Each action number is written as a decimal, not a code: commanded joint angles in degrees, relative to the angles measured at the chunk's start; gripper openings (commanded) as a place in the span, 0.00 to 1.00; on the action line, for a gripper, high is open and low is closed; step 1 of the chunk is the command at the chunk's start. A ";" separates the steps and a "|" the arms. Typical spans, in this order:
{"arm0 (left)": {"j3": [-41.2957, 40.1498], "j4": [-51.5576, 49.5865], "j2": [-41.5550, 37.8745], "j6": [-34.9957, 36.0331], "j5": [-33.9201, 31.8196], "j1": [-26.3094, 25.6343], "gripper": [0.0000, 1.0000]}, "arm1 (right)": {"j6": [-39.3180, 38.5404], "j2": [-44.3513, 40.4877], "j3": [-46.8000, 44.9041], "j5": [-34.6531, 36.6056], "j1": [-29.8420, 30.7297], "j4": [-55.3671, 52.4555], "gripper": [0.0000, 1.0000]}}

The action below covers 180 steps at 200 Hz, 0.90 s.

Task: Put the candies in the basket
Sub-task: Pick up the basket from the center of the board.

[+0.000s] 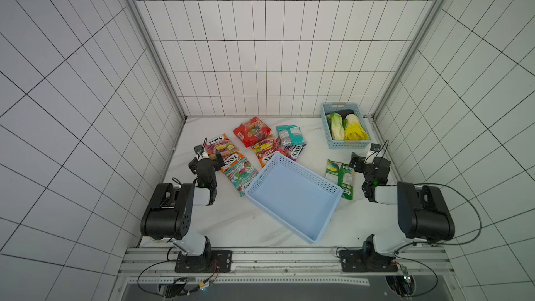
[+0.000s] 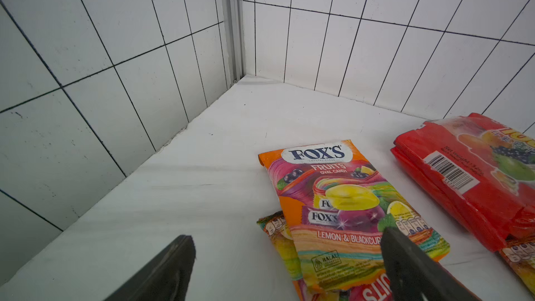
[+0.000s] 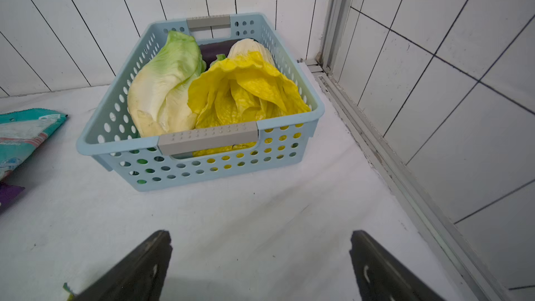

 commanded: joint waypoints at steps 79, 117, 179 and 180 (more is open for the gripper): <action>1.44 -3.47 -1.61 1.83 4.40 0.53 0.98 | 0.16 -1.96 -0.93 -0.89 0.57 -4.96 0.99; 1.43 -3.54 -1.62 1.88 4.29 0.51 0.98 | 0.11 -1.93 -0.87 -1.00 0.58 -5.09 0.99; 0.16 -1.91 -2.80 2.84 6.10 0.44 0.98 | 0.42 -4.11 -0.78 3.27 1.81 -6.21 0.99; 0.13 -1.93 -2.98 2.89 6.13 0.44 0.98 | 0.42 -4.42 -0.71 3.49 1.89 -6.57 0.99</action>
